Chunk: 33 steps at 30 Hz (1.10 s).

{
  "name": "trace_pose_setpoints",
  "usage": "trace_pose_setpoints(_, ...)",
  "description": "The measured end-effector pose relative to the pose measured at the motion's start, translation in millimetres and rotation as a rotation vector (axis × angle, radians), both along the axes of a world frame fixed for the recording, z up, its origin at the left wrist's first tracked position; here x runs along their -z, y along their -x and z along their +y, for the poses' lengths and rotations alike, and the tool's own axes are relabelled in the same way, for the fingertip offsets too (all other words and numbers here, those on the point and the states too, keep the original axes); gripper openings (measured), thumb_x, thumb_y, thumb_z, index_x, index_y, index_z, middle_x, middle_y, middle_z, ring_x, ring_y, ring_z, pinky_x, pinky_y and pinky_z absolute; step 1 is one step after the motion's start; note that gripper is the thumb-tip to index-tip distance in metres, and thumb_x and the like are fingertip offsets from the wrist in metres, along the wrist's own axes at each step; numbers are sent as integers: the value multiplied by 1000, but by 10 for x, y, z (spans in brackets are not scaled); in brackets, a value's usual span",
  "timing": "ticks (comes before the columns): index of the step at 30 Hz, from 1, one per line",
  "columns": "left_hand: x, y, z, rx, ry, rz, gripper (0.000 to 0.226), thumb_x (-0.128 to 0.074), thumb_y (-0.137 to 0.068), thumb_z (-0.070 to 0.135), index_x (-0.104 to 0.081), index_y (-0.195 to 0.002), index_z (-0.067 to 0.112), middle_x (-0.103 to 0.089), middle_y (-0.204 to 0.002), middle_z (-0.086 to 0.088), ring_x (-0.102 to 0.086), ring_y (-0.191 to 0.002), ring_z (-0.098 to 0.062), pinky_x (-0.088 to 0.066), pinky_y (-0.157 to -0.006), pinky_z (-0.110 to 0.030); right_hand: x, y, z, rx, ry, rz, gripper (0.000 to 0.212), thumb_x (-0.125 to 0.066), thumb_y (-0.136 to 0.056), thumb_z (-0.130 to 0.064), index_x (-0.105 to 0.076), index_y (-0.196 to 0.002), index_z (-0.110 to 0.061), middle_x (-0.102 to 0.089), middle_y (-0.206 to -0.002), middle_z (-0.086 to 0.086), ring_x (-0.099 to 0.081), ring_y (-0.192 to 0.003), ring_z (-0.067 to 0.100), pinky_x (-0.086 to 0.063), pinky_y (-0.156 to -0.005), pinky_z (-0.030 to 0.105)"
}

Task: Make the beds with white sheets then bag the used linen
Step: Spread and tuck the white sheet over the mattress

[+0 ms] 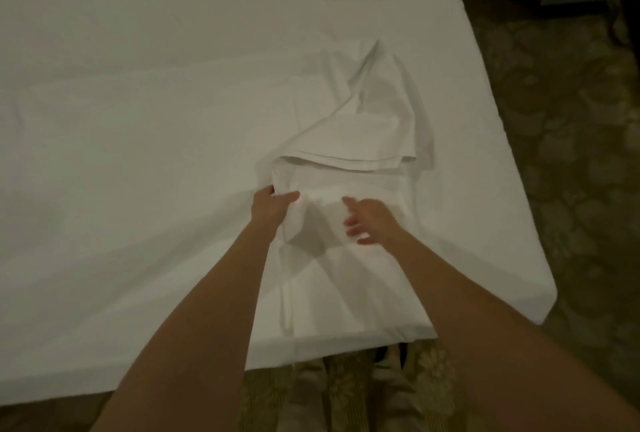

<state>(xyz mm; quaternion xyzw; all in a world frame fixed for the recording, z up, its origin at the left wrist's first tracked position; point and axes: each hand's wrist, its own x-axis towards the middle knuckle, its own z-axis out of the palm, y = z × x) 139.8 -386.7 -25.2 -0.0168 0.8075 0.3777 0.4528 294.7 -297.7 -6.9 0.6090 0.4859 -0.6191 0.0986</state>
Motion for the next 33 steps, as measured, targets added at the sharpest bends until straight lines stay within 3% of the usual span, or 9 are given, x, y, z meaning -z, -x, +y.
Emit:
trace_pose_setpoints(6, 0, 282, 377, 481, -46, 508, 85, -75, -75, 6, -29, -145, 15, -42, -138, -12, -47, -123, -29, -40, -97, -33, -52, 188, 571, 747, -78, 267, 60, -70, -82, -46, -49, -131, -17, -59, -119, 0, -60, -104, 20, -55, -86, 42)
trace_pose_setpoints(10, 56, 283, 637, 823, 33, 665, 92, -79, -73, 22, -26, -148, 22, -37, -142, -6, -40, -128, -29, -39, -98, -44, -5, 451, 808, 1011, -247, 351, 57, -79, -78, -27, -50, -126, -16, -59, -114, -2, -59, -105, 17, -49, -96, 33)
trace_pose_setpoints(15, -45, 338, 917, 675, -19, 585, 59, -69, -85, 36, -46, -137, 21, -61, -126, -7, -57, -115, -30, -42, -92, -34, -240, 1039, 1093, 717, -396, 407, 41, -71, -86, -22, -49, -116, -6, -57, -109, 4, -58, -107, 22, -48, -91, 28)
trace_pose_setpoints(17, -109, 490, 990, 505, -77, 598, 29, -56, -92, 36, -64, -106, 11, -69, -101, -11, -63, -99, -33, -40, -72, -32, -376, 1329, 1245, 504, -474, 396, 39, -67, -89, -27, -55, -117, -3, -59, -104, 3, -59, -101, 19, -46, -89, 25)
trace_pose_setpoints(19, -161, 711, 1036, 285, -136, 518, 31, -50, -92, 34, -62, -78, 8, -64, -79, -11, -62, -83, -31, -35, -60, -33, -444, 1613, 1363, 212, -471, 461, 31, -65, -90, -34, -60, -108, -9, -61, -99, -1, -58, -93, 14, -45, -84, 22)
trace_pose_setpoints(23, -19, 1061, 1025, 25, -70, 168, 37, -58, -95, 30, -65, -111, -3, -67, -104, -17, -64, -97, -33, -52, -87, -44, -263, 1942, 1570, -32, -351, 504, 35, -59, -93, -42, -60, -116, -15, -62, -110, -1, -56, -99, 10, -41, -77, 14)
trace_pose_setpoints(26, 115, 1212, 962, -43, 35, -63, 42, -67, -89, 28, -62, -118, -3, -67, -107, -17, -65, -96, -33, -52, -88, -45, 35, 1892, 1807, 38, -631, 312, 30, -58, -95, -29, -60, -115, -6, -63, -109, 7, -56, -97, 17, -43, -82, 21)
trace_pose_setpoints(29, 126, 1385, 1164, -141, -66, -81, 32, -73, -84, 32, -62, -104, 10, -67, -90, -6, -64, -81, -23, -53, -73, -35, 250, 1698, 2086, 19, -878, 101, 26, -56, -91, -20, -59, -116, -12, -54, -122, 9, -50, -114, 25, -40, -91, 34)
trace_pose_setpoints(33, 109, 1582, 1607, -184, -185, 22, 44, -78, -79, 34, -65, -113, 9, -68, -98, -5, -65, -96, -22, -52, -86, -35, 320, 1570, 2449, -424, -1014, -76, 32, -54, -92, -36, -58, -122, -24, -50, -132, -2, -37, -127, 23, -31, -100, 40)
